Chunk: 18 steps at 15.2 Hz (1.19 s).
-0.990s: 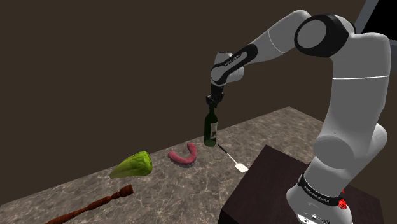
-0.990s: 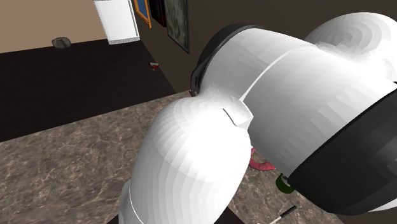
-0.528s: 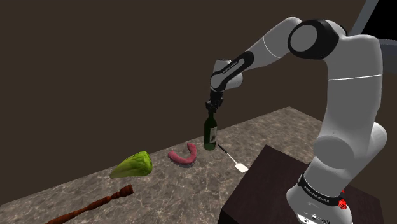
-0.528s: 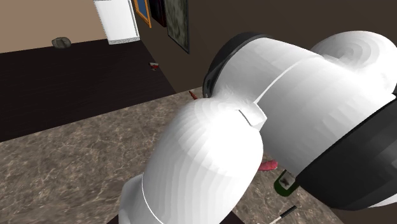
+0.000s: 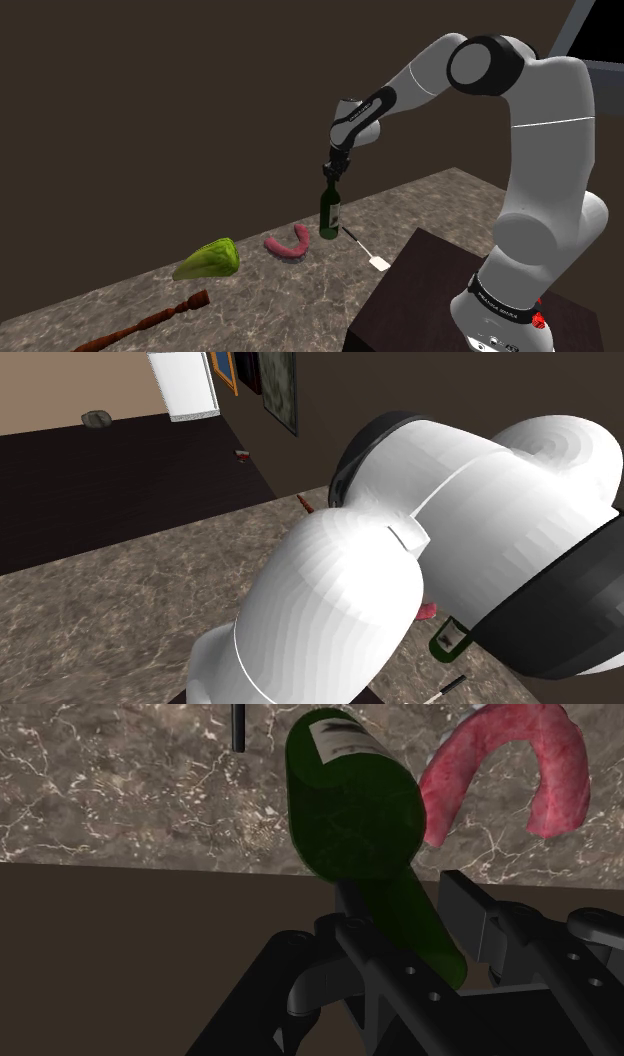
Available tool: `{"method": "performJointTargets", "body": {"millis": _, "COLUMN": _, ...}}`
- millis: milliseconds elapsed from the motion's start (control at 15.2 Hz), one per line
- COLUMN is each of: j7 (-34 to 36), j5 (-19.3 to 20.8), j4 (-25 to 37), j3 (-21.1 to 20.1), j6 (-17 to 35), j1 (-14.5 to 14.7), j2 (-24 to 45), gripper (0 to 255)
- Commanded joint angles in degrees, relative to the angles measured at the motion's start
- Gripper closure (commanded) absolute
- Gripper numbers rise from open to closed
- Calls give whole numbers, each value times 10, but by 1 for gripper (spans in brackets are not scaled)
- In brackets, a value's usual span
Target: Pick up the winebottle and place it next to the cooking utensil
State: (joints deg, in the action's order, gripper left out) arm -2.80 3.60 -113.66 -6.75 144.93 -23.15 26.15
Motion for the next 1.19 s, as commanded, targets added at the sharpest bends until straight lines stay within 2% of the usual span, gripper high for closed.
{"method": "performJointTargets", "body": {"millis": 0, "j7": 0, "j5": 0, "j4": 0, "j3": 0, "j6": 0, "j1": 0, "j2": 0, "gripper": 255}}
{"method": "performJointTargets", "body": {"millis": 66, "j7": 0, "j5": 0, "j4": 0, "j3": 0, "j6": 0, "j1": 0, "j2": 0, "gripper": 255}}
{"method": "performJointTargets", "body": {"millis": 132, "j7": 0, "j5": 0, "j4": 0, "j3": 0, "j6": 0, "j1": 0, "j2": 0, "gripper": 0}}
{"method": "performJointTargets", "body": {"millis": 462, "j7": 0, "j5": 0, "j4": 0, "j3": 0, "j6": 0, "j1": 0, "j2": 0, "gripper": 0}}
{"method": "performJointTargets", "body": {"millis": 726, "j7": -7, "j5": -10, "j4": -3, "j3": -6, "j6": -53, "j1": -6, "j2": -57, "gripper": 0}}
{"method": "performJointTargets", "body": {"millis": 1122, "j7": -7, "j5": -10, "j4": -3, "j3": -6, "j6": -53, "j1": -5, "j2": -57, "gripper": 0}}
